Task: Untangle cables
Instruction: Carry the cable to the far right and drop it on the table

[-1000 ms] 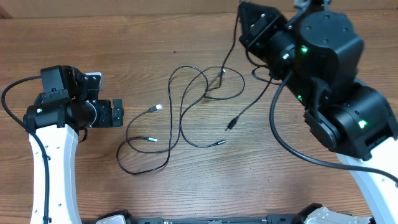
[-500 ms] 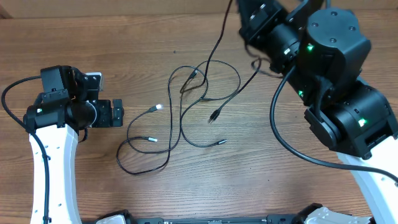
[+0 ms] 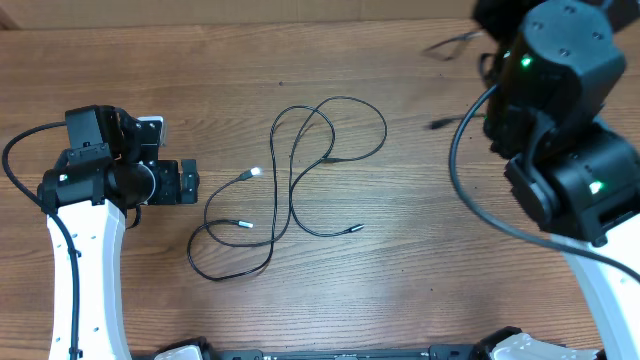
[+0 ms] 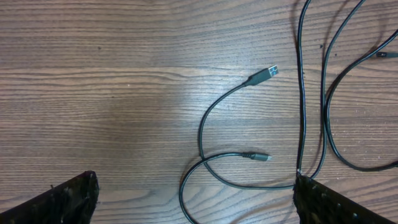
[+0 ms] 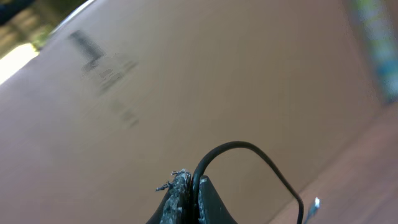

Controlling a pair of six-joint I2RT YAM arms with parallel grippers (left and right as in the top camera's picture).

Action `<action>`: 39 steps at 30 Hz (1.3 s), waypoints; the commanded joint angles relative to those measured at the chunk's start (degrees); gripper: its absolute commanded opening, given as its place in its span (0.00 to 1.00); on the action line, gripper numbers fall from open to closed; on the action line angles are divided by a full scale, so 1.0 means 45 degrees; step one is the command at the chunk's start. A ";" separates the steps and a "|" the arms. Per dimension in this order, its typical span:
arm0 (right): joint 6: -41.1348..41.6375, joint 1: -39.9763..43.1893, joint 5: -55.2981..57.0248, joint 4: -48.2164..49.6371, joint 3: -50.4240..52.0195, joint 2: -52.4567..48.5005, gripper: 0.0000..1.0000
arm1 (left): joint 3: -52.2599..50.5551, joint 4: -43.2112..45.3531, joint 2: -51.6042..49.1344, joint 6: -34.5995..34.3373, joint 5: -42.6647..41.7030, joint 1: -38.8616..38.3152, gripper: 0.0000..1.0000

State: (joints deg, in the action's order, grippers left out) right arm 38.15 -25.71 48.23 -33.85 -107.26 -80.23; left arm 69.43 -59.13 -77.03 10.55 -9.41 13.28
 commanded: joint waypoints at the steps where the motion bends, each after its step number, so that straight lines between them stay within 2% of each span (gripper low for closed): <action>1: -0.0267 0.0957 0.1171 -0.0160 -0.0180 -0.0238 0.04 | 0.0204 0.0000 0.0097 0.0180 -0.0019 0.0126 1.00; 4: -0.1156 0.1724 0.0379 -0.0228 -0.0180 -0.0515 0.04 | 0.0204 0.0005 0.0097 0.0180 -0.0019 0.0126 1.00; 9: -0.5153 0.2846 -0.3633 -0.0204 -0.0180 -0.1146 0.04 | 0.0204 0.0005 0.0097 0.0180 -0.0019 0.0126 1.00; 11: -0.6212 0.3322 -0.5212 -0.0272 -0.0180 -0.1486 0.04 | 0.0204 0.0005 0.0097 0.0180 -0.0019 0.0126 1.00; 16: -0.6402 0.4619 -0.6781 -0.0301 -0.0180 -0.2356 0.04 | 0.0204 0.0005 0.0097 0.0180 -0.0019 0.0126 1.00; 23: -0.6353 0.6397 -1.3449 0.0044 -0.0180 -0.3793 0.04 | 0.0204 0.0005 0.0097 0.0180 -0.0019 0.0126 1.00; 25: -0.5906 0.6761 -1.4600 0.0350 -0.0180 -0.4187 0.04 | 0.0204 0.0005 0.0097 0.0180 -0.0019 0.0126 1.00; 30: -0.5105 0.7582 -1.4532 0.1073 -0.0180 -0.5338 0.04 | 0.0204 0.0000 0.0097 0.0180 -0.0019 0.0126 1.00; 39: -0.5085 0.9238 -1.3163 0.2463 -0.0180 -0.7796 0.04 | 0.0204 0.0000 0.0097 0.0180 -0.0015 0.0126 1.00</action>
State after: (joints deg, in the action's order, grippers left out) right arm 14.81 12.91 -12.53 -24.36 -107.26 -111.53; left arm 69.43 -59.13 -77.03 10.55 -9.41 13.28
